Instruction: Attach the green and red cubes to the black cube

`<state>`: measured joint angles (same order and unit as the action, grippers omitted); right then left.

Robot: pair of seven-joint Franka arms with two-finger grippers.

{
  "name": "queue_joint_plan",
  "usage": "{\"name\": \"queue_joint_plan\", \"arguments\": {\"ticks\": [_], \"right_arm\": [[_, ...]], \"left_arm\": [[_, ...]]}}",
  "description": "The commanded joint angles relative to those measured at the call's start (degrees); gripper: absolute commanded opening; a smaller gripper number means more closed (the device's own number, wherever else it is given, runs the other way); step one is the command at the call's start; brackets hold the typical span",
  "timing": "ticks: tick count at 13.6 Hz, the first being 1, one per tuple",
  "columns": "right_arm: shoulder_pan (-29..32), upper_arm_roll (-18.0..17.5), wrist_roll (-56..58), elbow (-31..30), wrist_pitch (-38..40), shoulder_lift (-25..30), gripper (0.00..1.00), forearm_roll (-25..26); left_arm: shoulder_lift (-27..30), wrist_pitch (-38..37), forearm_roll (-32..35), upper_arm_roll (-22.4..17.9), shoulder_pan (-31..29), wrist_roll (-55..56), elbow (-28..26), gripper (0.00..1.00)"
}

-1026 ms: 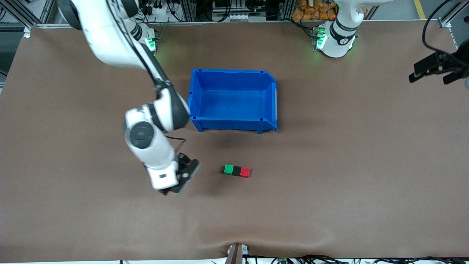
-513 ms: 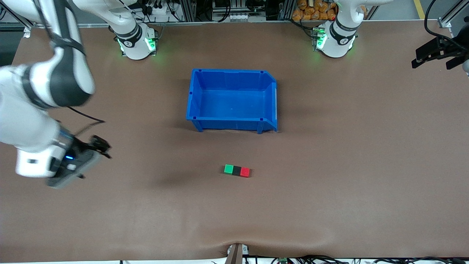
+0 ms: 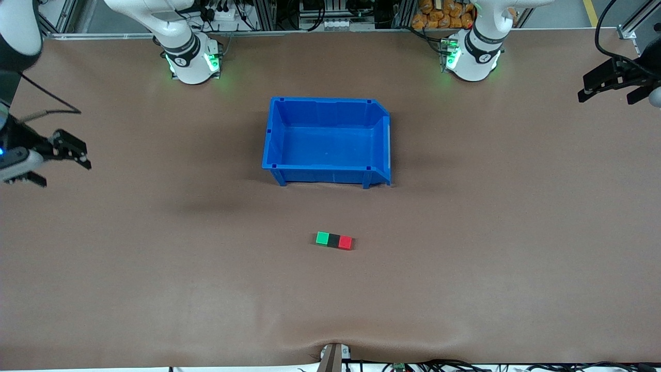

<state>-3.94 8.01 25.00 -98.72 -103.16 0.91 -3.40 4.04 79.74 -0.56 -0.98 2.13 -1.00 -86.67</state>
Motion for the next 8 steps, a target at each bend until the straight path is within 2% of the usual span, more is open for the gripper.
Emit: {"name": "queue_joint_plan", "arguments": {"ticks": [1,5,8], "right_arm": [[1.1,-1.3,-10.5,-2.3,3.3,4.0,1.0,-0.6],[1.1,-1.1,-25.1,0.3,12.4,4.4,1.0,0.8],[0.5,-1.2,-33.0,5.7,19.9,3.9,1.0,1.0]], "left_arm": [[-0.7,0.5,0.3,0.2,-0.5,-0.4,0.6,1.0],[-1.0,0.4,0.2,0.3,0.0,0.2,0.9,1.0],[-1.0,0.5,0.1,0.3,-0.3,-0.2,1.1,1.0]]}}
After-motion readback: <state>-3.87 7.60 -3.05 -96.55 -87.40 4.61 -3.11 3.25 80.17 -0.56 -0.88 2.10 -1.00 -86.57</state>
